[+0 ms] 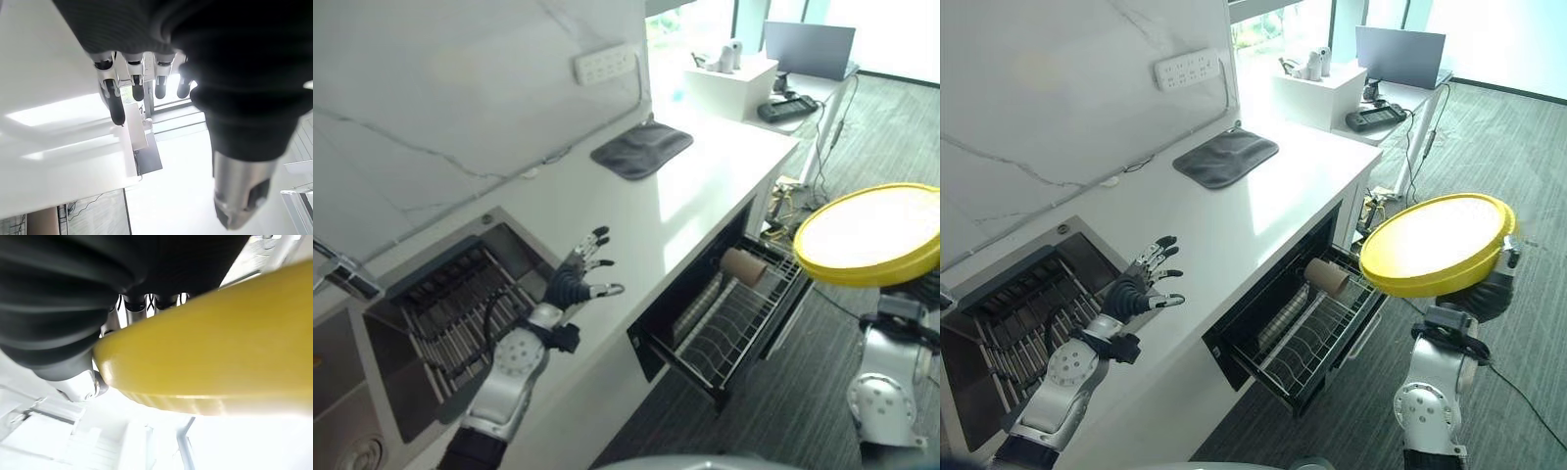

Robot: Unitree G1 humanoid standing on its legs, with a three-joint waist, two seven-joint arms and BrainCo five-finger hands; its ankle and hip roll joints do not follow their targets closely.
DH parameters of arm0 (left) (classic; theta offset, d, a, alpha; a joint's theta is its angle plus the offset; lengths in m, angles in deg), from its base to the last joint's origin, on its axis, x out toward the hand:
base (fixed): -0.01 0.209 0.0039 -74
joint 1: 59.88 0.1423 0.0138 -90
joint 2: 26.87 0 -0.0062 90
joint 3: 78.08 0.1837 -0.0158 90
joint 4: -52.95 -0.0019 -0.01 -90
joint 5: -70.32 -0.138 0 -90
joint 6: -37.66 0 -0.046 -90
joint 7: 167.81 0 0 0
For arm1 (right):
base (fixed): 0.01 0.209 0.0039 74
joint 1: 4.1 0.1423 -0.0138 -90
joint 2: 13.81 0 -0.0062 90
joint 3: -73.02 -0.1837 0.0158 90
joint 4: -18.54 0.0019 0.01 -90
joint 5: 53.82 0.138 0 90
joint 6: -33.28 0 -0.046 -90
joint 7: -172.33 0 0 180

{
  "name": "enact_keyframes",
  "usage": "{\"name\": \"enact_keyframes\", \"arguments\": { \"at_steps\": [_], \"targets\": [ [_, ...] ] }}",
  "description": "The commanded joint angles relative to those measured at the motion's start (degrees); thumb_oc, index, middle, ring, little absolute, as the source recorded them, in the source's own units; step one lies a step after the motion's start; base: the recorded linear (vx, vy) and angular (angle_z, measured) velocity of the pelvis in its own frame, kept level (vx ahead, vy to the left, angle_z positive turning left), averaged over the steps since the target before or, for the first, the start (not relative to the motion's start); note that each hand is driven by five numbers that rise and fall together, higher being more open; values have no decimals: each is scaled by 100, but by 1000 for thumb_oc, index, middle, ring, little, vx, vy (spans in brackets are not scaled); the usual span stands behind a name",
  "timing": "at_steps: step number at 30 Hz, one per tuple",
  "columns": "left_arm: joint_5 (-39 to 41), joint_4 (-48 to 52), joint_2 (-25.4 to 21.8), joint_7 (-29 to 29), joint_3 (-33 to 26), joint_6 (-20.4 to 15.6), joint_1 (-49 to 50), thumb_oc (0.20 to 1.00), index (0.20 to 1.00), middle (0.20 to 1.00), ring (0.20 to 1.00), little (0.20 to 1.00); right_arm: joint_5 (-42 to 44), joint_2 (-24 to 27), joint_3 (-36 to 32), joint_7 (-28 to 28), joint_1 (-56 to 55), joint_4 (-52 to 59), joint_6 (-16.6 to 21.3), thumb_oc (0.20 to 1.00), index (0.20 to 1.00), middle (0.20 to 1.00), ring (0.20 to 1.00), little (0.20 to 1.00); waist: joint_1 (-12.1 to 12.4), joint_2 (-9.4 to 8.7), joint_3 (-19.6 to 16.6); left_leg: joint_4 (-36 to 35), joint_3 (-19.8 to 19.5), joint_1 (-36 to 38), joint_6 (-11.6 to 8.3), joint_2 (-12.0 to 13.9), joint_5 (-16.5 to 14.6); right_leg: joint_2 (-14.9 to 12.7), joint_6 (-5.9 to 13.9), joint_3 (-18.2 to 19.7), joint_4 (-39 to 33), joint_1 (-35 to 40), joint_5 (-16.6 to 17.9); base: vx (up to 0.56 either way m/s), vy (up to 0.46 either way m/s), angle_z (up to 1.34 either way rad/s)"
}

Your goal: Place the dishes in the dishwasher.

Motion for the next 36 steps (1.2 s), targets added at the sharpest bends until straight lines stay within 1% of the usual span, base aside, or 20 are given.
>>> {"name": "enact_keyframes", "arguments": {
  "at_steps": [1,3,5,7,16,20,25,26,28,30,36],
  "targets": [
    [21,72,-279,-24,-270,-307,-223,1000,1000,1000,1000,1000,-41,-94,140,-384,375,177,-165,200,200,200,200,200,47,-361,-178,26,-383,9,-2,32,-280,-344,294,-360,-12,174,172,0,0,0],
    [16,0,-249,-34,-170,-342,-316,1000,1000,1000,1000,1000,-176,-170,461,-407,487,-162,-125,200,200,200,200,200,125,-360,-185,19,-449,4,14,21,-279,-354,282,-408,-37,200,171,0,0,0],
    [-1,-9,-222,-38,-103,-309,-375,1000,1000,1000,1000,1000,-702,-179,655,-350,587,-376,-45,200,200,200,200,200,185,-357,-199,9,-501,9,22,7,-284,-357,275,-453,-59,232,165,1,7,3],
    [52,-49,-210,-88,-58,-277,-406,1000,1000,1000,1000,1000,-861,-190,832,-300,679,-558,-20,200,200,200,200,200,242,-355,-210,1,-537,16,24,-7,-278,-361,269,-488,-64,258,160,4,22,12],
    [117,-86,-149,-146,112,-323,-509,1000,1000,1000,1000,1000,-942,-388,1029,-62,866,-1254,221,200,200,200,200,200,379,-360,-224,-6,-649,3,56,-43,-286,-357,235,-625,-47,324,113,6,23,14],
    [164,-142,-142,-225,186,-361,-536,1000,1000,1000,1000,1000,-1255,-452,1092,250,922,-1658,310,200,200,200,200,200,446,-367,-238,-6,-711,-16,66,-65,-288,-344,214,-663,-64,357,100,0,0,0],
    [221,-195,-165,-263,390,-434,-674,1000,1000,1000,1000,1000,-1194,-464,1143,460,1254,-2434,509,200,200,200,200,200,582,-349,-237,-6,-814,-16,71,-87,-294,-328,178,-705,-87,410,87,16,7,11],
    [221,-195,-165,-263,390,-434,-674,1000,1000,1000,1000,1000,-1194,-464,1143,460,1254,-2434,509,200,200,200,200,200,582,-349,-237,-6,-814,-16,71,-87,-294,-328,178,-705,-87,410,87,29,20,14],
    [284,-246,-186,-226,469,-440,-786,1000,1000,1000,1000,1000,-984,-496,1116,551,1436,-2810,590,200,200,200,200,200,648,-326,-248,-6,-859,-9,75,-100,-305,-326,165,-742,-94,440,72,32,24,7],
    [310,-281,-199,-230,501,-438,-815,1000,1000,1000,1000,1000,-786,-545,1060,518,1512,-3113,595,200,200,200,200,200,700,-307,-256,-6,-893,-2,82,-113,-314,-326,152,-784,-96,468,61,30,19,8],
    [398,-305,-274,-312,459,-496,-758,1000,1000,1000,1000,1000,-809,-552,958,518,1680,-3835,528,200,200,200,200,200,855,-271,-252,-6,-1007,-6,99,-166,-320,-341,134,-881,-107,523,54,20,10,10]
  ]
}}
